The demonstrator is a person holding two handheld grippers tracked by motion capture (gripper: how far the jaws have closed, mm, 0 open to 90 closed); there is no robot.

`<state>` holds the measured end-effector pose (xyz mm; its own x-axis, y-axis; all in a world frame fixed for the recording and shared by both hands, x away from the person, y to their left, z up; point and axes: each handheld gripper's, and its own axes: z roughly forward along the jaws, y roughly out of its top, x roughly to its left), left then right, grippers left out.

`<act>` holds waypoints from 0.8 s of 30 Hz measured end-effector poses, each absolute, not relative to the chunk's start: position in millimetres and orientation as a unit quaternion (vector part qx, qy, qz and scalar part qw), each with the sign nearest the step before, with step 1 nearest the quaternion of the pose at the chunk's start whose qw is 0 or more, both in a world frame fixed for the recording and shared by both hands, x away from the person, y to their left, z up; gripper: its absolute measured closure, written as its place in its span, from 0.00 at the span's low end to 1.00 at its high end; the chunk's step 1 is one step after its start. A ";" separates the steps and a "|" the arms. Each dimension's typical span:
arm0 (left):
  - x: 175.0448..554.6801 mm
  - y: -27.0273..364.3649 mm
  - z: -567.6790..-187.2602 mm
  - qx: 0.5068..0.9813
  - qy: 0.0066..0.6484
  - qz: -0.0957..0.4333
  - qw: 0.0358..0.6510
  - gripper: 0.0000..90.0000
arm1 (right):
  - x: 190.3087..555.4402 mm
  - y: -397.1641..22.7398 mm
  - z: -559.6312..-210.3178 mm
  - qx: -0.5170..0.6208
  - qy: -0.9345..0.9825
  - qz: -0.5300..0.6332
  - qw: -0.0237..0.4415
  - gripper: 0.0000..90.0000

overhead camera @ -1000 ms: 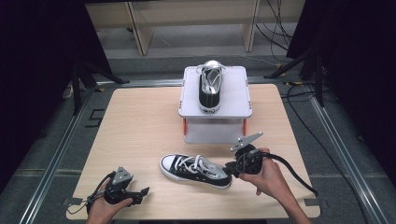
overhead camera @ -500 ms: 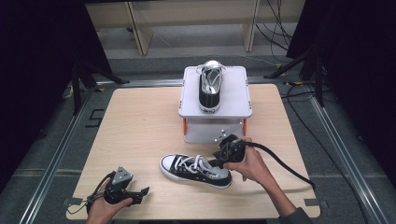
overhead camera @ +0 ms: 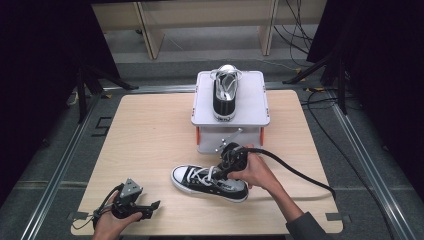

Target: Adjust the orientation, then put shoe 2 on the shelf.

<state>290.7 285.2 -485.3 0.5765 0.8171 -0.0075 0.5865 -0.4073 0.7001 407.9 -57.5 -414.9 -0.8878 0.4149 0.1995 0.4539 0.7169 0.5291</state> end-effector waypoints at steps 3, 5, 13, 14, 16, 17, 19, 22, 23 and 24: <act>291.0 286.7 -484.6 0.826 0.422 0.171 0.332 0.19 | 411.1 -54.1 -415.8 -0.223 -0.930 -0.289 0.038 0.62; 289.9 287.8 -483.6 0.830 0.422 0.166 0.326 0.19 | 413.0 -52.5 -416.4 -0.222 -0.933 -0.281 0.040 0.64; 290.9 287.4 -483.9 0.831 0.419 0.170 0.325 0.19 | 420.9 -47.3 -422.8 -0.210 -0.941 -0.262 0.048 0.69; 291.4 286.2 -485.1 0.825 0.423 0.172 0.332 0.19 | 421.4 -46.6 -423.9 -0.210 -0.941 -0.259 0.053 0.70; 291.1 286.0 -485.3 0.825 0.426 0.172 0.331 0.19 | 421.8 -41.7 -426.7 -0.201 -0.945 -0.253 0.050 0.75; 291.1 286.0 -485.3 0.825 0.426 0.172 0.331 0.19 | 421.8 -41.7 -426.7 -0.201 -0.945 -0.253 0.050 0.75; 290.8 286.0 -485.1 0.824 0.427 0.170 0.331 0.19 | 423.8 -38.8 -426.3 -0.193 -0.948 -0.248 0.044 0.85; 290.9 286.3 -484.8 0.824 0.423 0.172 0.334 0.19 | 424.7 -36.7 -423.4 -0.199 -0.948 -0.243 0.048 0.93; 290.8 286.4 -484.7 0.825 0.424 0.171 0.334 0.19 | 424.8 -36.6 -422.5 -0.199 -0.949 -0.238 0.046 0.94; 290.5 287.7 -483.4 0.831 0.418 0.167 0.327 0.19 | 424.3 -36.4 -421.5 -0.204 -0.949 -0.235 0.049 0.95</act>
<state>290.5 287.7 -483.4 0.5945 0.8041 0.0042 0.5856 -0.4365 0.6831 424.3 -36.4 -421.5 -0.9120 0.3642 0.1887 0.4102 0.8066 0.4256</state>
